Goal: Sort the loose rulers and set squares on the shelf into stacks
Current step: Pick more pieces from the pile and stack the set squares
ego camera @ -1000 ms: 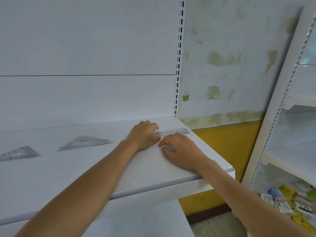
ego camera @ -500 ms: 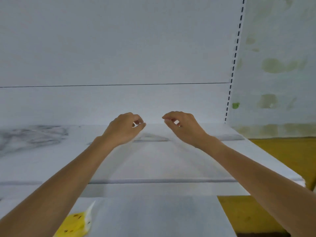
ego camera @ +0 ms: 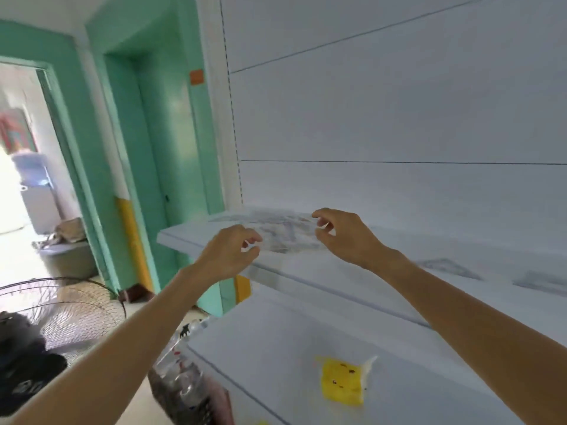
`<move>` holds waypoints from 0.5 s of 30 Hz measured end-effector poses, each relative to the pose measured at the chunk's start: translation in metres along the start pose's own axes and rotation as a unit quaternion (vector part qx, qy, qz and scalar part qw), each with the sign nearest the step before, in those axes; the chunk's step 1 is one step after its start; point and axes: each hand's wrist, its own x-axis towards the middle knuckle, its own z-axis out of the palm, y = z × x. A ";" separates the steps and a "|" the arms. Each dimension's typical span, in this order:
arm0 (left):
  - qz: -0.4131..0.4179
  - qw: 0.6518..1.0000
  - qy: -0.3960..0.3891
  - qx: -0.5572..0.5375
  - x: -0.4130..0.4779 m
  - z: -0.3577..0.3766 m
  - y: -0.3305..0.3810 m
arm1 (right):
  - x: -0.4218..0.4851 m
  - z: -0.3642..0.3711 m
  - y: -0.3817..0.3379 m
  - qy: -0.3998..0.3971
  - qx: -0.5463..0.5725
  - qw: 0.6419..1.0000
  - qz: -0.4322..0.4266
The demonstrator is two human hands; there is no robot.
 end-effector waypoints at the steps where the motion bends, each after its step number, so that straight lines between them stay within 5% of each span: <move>1: -0.003 1.000 0.000 0.001 -0.001 -0.006 -0.014 | 0.009 0.012 -0.007 0.001 0.006 1.000 -0.001; 15: 0.013 0.999 0.012 -0.050 0.012 0.006 -0.128 | 0.087 0.115 -0.012 -0.039 0.007 0.999 0.010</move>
